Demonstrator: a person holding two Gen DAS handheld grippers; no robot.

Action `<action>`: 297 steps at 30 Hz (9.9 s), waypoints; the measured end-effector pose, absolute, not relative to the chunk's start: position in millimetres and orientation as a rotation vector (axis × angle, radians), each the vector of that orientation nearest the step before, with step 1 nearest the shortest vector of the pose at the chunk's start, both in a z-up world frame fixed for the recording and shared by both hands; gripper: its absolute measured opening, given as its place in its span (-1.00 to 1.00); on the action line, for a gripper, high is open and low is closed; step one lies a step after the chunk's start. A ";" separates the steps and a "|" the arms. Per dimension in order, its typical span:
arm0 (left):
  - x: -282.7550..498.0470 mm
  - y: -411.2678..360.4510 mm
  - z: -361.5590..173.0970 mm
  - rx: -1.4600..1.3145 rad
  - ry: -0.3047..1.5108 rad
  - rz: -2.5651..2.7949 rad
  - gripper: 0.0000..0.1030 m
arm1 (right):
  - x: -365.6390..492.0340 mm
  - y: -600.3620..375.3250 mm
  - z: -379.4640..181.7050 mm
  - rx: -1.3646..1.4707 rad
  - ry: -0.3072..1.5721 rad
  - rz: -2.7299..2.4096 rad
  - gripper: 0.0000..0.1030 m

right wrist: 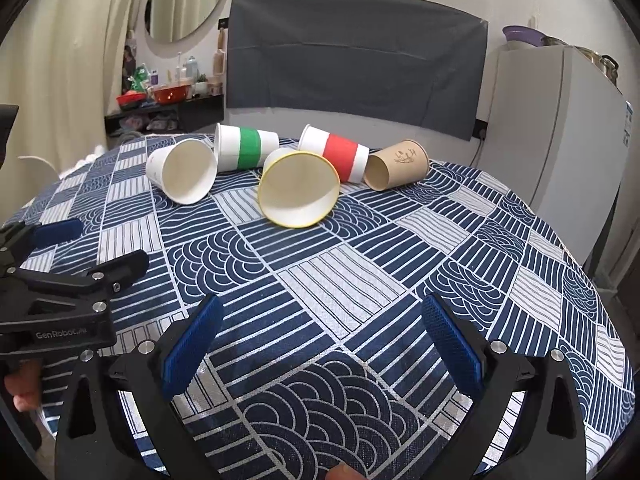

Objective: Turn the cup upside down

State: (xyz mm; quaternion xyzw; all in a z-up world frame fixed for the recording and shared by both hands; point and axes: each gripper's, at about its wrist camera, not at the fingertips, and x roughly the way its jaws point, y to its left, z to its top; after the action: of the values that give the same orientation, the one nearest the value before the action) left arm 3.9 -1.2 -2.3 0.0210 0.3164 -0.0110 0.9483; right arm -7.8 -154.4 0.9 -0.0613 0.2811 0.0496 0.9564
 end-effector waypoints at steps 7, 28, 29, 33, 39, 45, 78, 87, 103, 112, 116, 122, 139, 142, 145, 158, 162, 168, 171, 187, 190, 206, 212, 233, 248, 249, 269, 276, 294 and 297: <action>7.3 1.5 -1.8 0.027 0.657 -0.032 0.89 | -9.4 -156.9 3.3 -0.109 0.553 0.136 0.85; 44.1 101.0 39.8 0.068 0.694 0.066 0.89 | 42.1 -97.4 46.8 -0.239 0.619 0.411 0.85; 47.2 104.9 40.7 0.071 0.698 0.070 0.89 | 46.1 -92.4 47.4 -0.241 0.631 0.430 0.85; 58.5 118.1 42.2 0.094 0.709 0.083 0.89 | 62.1 -71.8 50.5 -0.271 0.651 0.501 0.85; 72.6 136.5 43.5 0.108 0.742 0.087 0.89 | 91.4 -45.6 47.7 -0.298 0.695 0.587 0.85; 85.3 148.3 36.9 0.082 0.776 0.062 0.89 | 118.3 -24.1 43.5 -0.325 0.712 0.632 0.85; 63.9 162.4 12.6 -0.009 0.828 -0.020 0.89 | 125.6 -8.0 18.9 -0.396 0.743 0.814 0.03; 62.1 179.1 22.1 0.012 0.829 0.032 0.89 | 154.9 13.8 6.9 -0.268 0.797 0.771 -0.67; 38.4 155.2 22.5 -0.063 0.813 -0.128 0.89 | 71.7 -78.8 46.3 -0.160 0.727 0.956 -0.94; 16.0 98.3 32.5 -0.002 0.765 -0.264 0.89 | 20.1 -122.9 40.7 -0.250 0.770 0.942 -0.94; 7.9 71.3 31.2 0.022 0.753 -0.330 0.89 | 7.4 -136.7 33.5 -0.268 0.790 0.933 -0.94; 5.4 30.6 26.0 0.074 0.756 -0.415 0.89 | -1.9 -160.9 26.8 -0.245 0.791 0.936 -0.93; 22.7 -18.6 17.8 0.200 0.784 -0.635 0.89 | -19.9 -225.4 17.7 -0.143 0.808 0.855 0.84; 31.6 -20.7 24.3 0.224 0.768 -0.674 0.89 | -25.8 -234.5 17.6 -0.166 0.807 0.811 0.84; 40.7 -27.0 25.4 0.282 0.765 -0.739 0.89 | -27.6 -243.3 14.9 -0.178 0.806 0.762 0.84; 36.0 -57.4 19.2 0.710 0.719 -1.112 0.89 | -27.3 -260.2 -7.9 -0.181 0.866 0.692 0.84; 43.6 -66.9 11.1 0.796 0.688 -1.165 0.89 | -24.0 -260.2 -12.2 -0.187 0.883 0.676 0.84; 56.7 -74.1 3.6 0.810 0.718 -1.234 0.89 | -19.3 -263.3 -11.8 -0.179 0.886 0.681 0.84; 60.5 -78.2 1.7 0.795 0.755 -1.248 0.59 | -17.0 -264.3 -13.7 -0.176 0.889 0.688 0.84; 67.6 -61.8 31.1 0.646 0.704 -1.113 0.18 | -32.4 -270.0 -8.4 -0.114 0.848 0.701 0.84; 75.5 -53.4 37.2 0.620 0.702 -1.041 0.18 | -33.5 -263.7 -5.5 -0.117 0.847 0.691 0.84; 92.5 -33.7 55.6 0.614 0.708 -0.859 0.46 | -18.0 -249.6 -8.4 -0.115 0.834 0.663 0.84; 81.9 -24.2 56.8 0.560 0.689 -0.814 0.88 | -12.6 -245.7 -8.2 -0.107 0.817 0.633 0.84; -6.7 -6.4 21.4 0.172 0.689 -0.313 0.89 | -17.8 -206.4 -0.2 -0.146 0.704 0.432 0.84; -9.1 -8.2 0.2 0.111 0.597 -0.210 0.89 | -17.0 -194.8 -15.0 -0.138 0.760 0.358 0.84; -7.4 -7.5 -1.0 0.107 0.606 -0.195 0.89 | -14.8 -194.0 -16.1 -0.123 0.761 0.352 0.84; -8.8 -4.3 -3.5 0.074 0.608 -0.162 0.89 | 15.1 -160.3 -6.7 -0.029 0.734 0.273 0.84; -6.5 -1.6 -4.7 0.061 0.633 -0.178 0.89 | 9.6 -154.0 -9.9 -0.075 0.720 0.285 0.84; 0.7 -0.7 -8.5 0.054 0.686 -0.178 0.89 | 11.1 -152.9 -11.4 -0.060 0.730 0.285 0.84; 0.6 -0.2 -8.9 0.052 0.687 -0.174 0.89 | 11.2 -153.5 -11.7 -0.055 0.732 0.284 0.84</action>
State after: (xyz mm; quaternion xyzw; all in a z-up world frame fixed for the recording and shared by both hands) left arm 0.6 -0.2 -8.9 0.0254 0.3361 -0.0854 0.9376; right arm 11.2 -153.5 -11.7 -0.0268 0.3568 0.1382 0.9235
